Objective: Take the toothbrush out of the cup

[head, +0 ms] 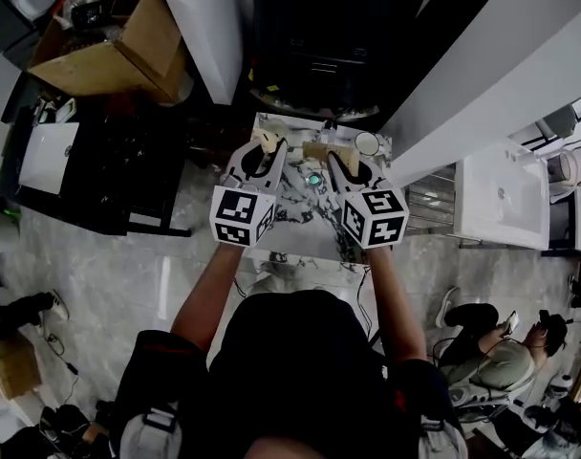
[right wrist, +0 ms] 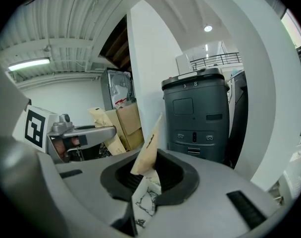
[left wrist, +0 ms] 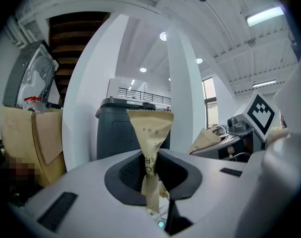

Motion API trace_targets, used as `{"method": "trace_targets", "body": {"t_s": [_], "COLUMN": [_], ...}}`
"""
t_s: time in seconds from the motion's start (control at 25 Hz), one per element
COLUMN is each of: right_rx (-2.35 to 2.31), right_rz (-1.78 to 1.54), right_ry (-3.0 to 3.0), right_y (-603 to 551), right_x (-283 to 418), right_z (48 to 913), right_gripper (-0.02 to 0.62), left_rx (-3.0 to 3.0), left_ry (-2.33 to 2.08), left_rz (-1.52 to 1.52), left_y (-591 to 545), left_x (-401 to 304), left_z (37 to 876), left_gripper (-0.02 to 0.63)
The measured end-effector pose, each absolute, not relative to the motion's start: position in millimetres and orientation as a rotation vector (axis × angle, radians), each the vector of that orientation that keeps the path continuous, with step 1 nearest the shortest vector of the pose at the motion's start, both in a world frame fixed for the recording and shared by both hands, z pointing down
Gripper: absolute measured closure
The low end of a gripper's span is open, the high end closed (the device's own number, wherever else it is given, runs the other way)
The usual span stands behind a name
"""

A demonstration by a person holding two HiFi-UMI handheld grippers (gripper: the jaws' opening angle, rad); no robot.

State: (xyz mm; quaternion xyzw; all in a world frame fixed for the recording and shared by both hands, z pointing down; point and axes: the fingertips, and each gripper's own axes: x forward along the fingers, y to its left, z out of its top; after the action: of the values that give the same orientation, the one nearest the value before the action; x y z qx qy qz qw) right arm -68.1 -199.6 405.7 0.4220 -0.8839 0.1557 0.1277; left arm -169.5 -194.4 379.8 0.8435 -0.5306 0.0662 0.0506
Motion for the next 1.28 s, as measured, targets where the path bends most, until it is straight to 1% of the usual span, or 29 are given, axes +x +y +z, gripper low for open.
{"method": "trace_targets", "body": {"t_s": [1.0,1.28], "right_rx": [1.063,1.038], "right_rz": [0.331,0.322], "right_ry": [-2.714,-2.747], "right_y": [-79.0,-54.4], "right_x": [9.1,23.0], "right_z": [382.1,375.4], "right_gripper": [0.523,0.523], "left_rx": [2.521,2.509], "left_ry": [-1.811,-1.865], "left_rz": [0.175,0.194], "left_y": [-49.6,-16.5], "left_x": [-82.2,-66.9], "left_z": [356.2,347.7], "left_gripper": [0.549,0.549]}}
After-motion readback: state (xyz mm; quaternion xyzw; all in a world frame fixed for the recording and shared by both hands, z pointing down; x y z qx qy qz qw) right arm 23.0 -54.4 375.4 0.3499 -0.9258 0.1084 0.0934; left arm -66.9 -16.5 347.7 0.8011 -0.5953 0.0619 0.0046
